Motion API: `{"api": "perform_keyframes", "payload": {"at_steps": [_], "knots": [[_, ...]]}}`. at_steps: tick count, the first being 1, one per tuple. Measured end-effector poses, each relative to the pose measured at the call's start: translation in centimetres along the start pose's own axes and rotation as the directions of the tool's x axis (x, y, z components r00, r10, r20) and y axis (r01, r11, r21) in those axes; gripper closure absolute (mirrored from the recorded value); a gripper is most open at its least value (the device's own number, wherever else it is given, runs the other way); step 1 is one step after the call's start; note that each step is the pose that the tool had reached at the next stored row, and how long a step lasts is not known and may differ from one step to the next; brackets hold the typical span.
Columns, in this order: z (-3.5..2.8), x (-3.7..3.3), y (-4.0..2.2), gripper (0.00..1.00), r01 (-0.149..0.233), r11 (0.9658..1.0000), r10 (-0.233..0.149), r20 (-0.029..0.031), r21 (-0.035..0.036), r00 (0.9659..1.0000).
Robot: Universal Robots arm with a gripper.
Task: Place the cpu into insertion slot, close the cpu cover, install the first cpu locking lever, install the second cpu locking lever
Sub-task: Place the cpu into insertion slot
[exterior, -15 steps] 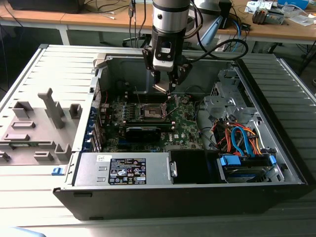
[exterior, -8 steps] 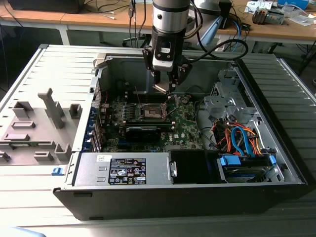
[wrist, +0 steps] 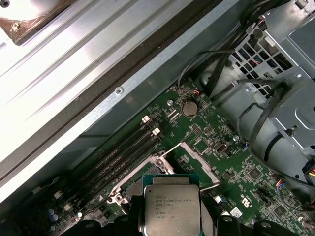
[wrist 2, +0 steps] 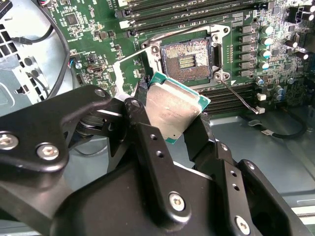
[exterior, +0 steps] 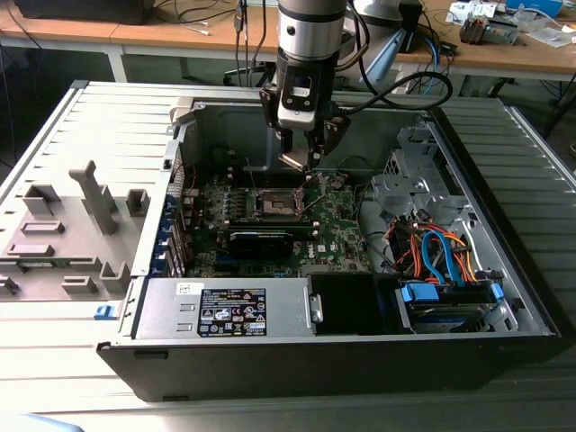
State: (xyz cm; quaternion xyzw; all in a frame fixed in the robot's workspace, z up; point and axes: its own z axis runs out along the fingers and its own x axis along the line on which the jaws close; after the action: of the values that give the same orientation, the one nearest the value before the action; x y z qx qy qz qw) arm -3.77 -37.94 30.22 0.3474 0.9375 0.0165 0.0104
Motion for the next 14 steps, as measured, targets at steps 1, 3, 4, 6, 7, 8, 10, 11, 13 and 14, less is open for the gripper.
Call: {"api": "perform_keyframes", "payload": {"at_steps": [1,3,4,6,7,8,10,11,13,14], "knots": [[0.00,0.00,0.00,0.45,0.000,1.0000,0.000,0.0000,0.0000,1.0000],[0.01,0.00,0.00,0.45,-0.002,1.0000,0.002,0.0002,0.0001,1.0000],[0.01,0.00,0.00,0.45,-0.002,1.0000,0.002,0.0002,0.0001,1.0000],[0.01,0.00,0.00,0.45,-0.003,1.0000,0.003,0.0002,0.0000,1.0000],[0.01,0.00,0.00,0.45,-0.003,1.0000,0.003,0.0002,0.0000,1.0000],[0.01,0.00,0.00,0.45,-0.004,1.0000,0.004,0.0002,0.0001,1.0000],[0.01,0.00,0.00,0.45,-0.004,1.0000,0.004,0.0002,0.0001,1.0000],[0.01,0.00,0.00,0.45,-0.004,1.0000,0.004,0.0003,0.0001,1.0000],[0.02,0.00,0.00,0.45,-0.004,1.0000,0.004,0.0002,0.0001,1.0000],[0.02,0.00,0.00,0.45,-0.004,1.0000,0.004,0.0003,0.0002,1.0000]]}}
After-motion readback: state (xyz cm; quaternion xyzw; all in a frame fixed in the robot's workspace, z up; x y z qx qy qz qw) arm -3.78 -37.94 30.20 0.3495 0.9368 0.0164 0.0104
